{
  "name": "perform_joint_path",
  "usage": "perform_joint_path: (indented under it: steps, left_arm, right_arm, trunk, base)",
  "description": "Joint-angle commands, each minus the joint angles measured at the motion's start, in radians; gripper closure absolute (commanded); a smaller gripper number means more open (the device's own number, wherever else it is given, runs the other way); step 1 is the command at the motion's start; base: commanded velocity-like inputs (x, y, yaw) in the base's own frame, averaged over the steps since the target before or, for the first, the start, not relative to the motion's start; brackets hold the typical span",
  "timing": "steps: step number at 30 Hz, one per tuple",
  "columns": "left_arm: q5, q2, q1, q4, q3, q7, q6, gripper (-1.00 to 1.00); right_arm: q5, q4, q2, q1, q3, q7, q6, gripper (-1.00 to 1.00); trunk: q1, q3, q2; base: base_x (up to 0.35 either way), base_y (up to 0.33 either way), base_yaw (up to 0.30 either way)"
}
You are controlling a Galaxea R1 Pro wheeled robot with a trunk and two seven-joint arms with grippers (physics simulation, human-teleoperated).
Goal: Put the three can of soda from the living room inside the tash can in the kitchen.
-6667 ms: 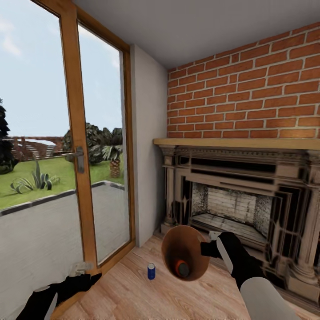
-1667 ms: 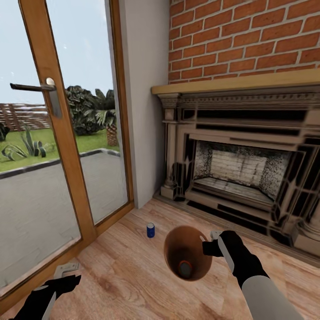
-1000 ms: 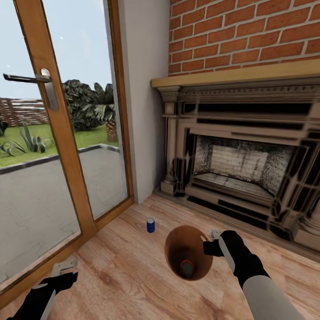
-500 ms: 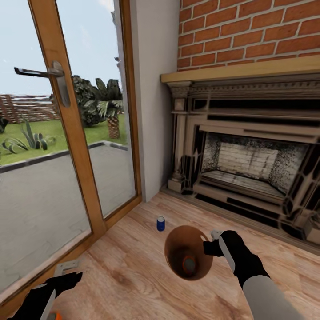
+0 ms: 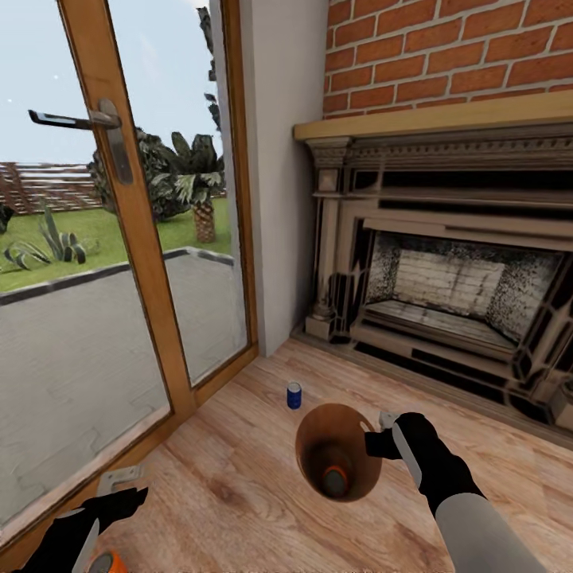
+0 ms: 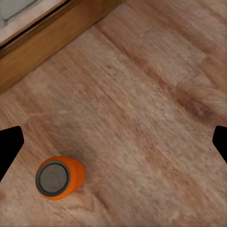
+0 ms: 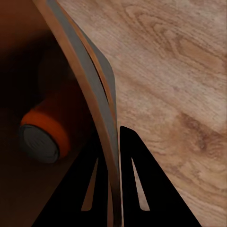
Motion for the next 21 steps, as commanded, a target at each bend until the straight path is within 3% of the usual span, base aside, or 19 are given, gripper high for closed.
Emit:
perform_joint_path:
  steps: [1, 21]
  left_arm:
    - [0.0, 0.0, 0.0, 0.001, 0.0, -0.001, 0.0, -1.0]
    - [-0.005, 0.0, 0.0, 0.003, 0.0, -0.001, 0.0, -1.0]
  right_arm:
    - [-0.018, -0.001, 0.0, 0.0, -0.001, 0.004, 0.0, 1.0]
    - [-0.016, -0.007, 0.004, 0.0, -0.001, 0.003, -0.005, 1.0]
  trunk:
    - [0.0, -0.001, 0.0]
    - [0.0, -0.01, 0.0]
  base:
    - [0.0, 0.0, 0.0]
    - [0.0, 0.0, -0.004]
